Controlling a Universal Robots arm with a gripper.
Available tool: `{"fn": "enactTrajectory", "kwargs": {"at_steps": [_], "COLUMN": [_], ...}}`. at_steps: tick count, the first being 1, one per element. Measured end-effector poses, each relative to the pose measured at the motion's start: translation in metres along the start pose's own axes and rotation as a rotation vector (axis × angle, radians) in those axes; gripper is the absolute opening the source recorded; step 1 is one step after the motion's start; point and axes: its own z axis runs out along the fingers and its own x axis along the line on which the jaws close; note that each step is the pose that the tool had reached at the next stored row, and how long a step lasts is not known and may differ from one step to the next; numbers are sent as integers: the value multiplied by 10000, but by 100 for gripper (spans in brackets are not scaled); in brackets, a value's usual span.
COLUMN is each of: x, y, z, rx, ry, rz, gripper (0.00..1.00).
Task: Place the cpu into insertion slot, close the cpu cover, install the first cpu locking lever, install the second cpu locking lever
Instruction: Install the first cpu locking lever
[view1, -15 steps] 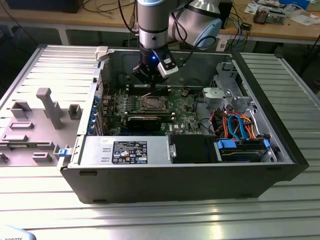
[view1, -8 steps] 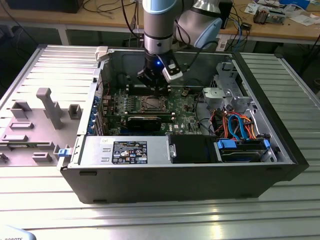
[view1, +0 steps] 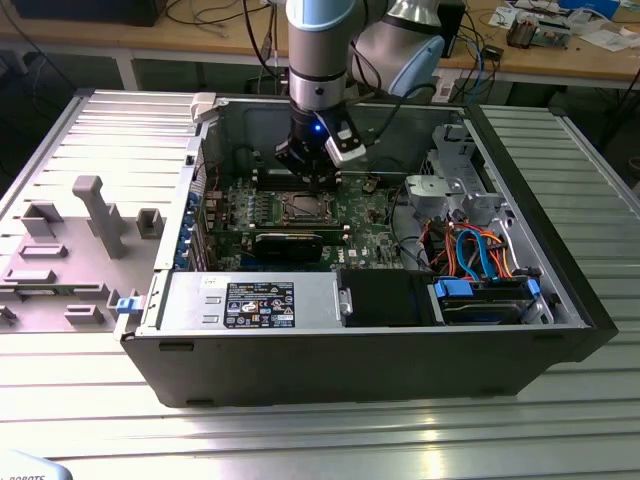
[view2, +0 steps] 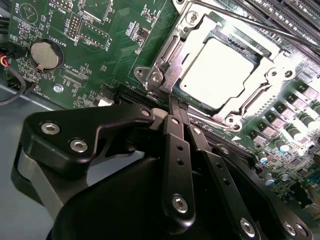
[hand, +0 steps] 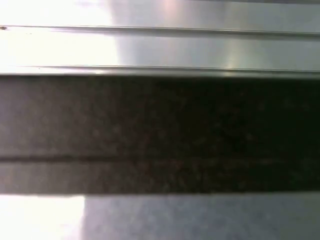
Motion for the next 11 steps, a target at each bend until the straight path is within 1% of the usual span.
{"fn": "enactTrajectory", "kwargs": {"at_steps": [11], "x": [-9], "y": [1], "z": [-3], "rx": [-1], "ry": [0], "rz": [0], "gripper": [11]}}
